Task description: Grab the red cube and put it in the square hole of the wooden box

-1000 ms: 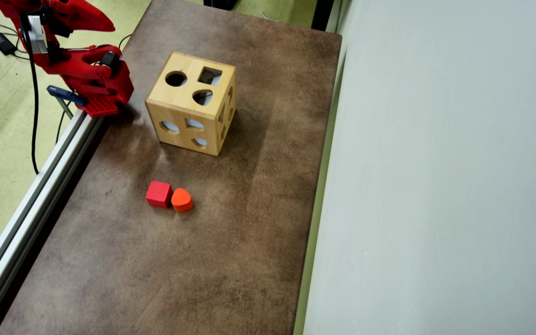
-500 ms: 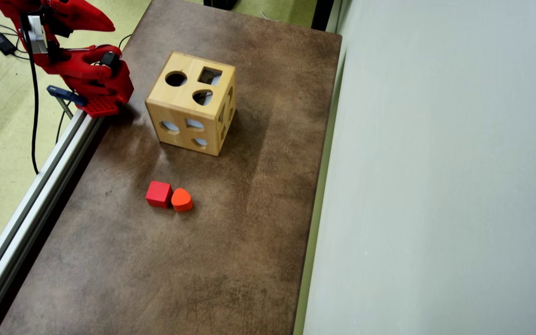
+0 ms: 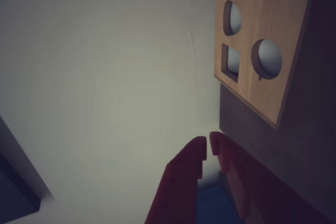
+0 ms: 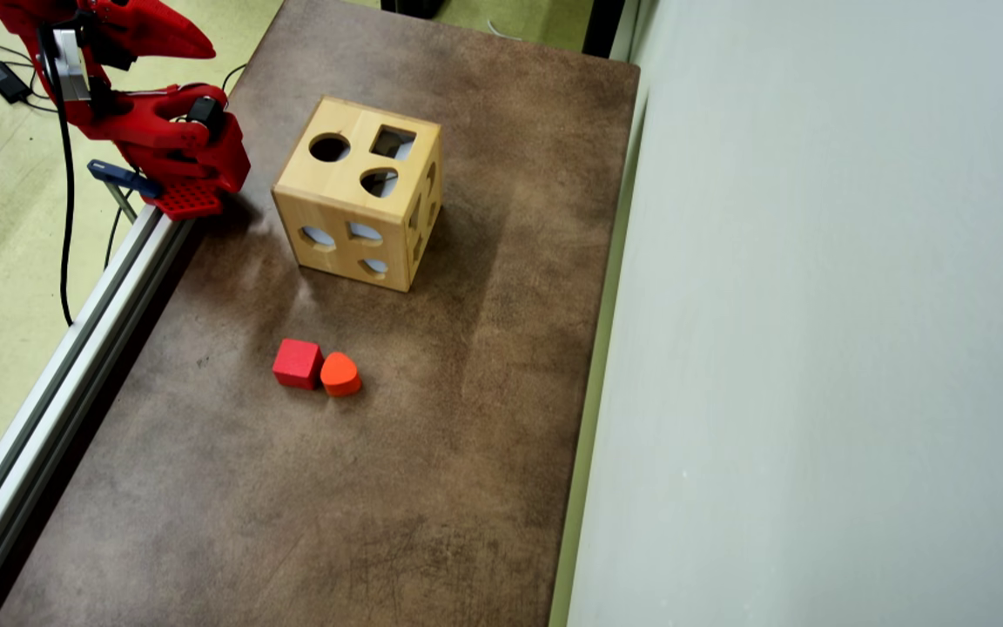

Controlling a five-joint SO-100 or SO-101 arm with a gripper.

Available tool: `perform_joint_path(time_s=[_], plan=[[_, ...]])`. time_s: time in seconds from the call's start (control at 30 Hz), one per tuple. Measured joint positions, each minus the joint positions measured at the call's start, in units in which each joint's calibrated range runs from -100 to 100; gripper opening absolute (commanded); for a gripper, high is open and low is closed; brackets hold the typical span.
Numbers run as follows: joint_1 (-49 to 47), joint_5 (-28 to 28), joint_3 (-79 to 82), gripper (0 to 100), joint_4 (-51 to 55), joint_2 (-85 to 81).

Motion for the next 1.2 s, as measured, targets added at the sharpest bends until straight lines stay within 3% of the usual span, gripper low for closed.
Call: perform_joint_path(time_s=[0.17,0.3,0.5,0.73,1.2], plan=[[0.57,-0.39,0.18,2,-1.78,0.0],[2.59,-4.69,0.18,2,-2.42,3.56],[15.31,-12.01,0.18,2,-2.42,12.37],[27.96,-16.31,0.18,3,-2.42,17.2],[40.24,-18.02,0.27,2,-2.5,39.49]])
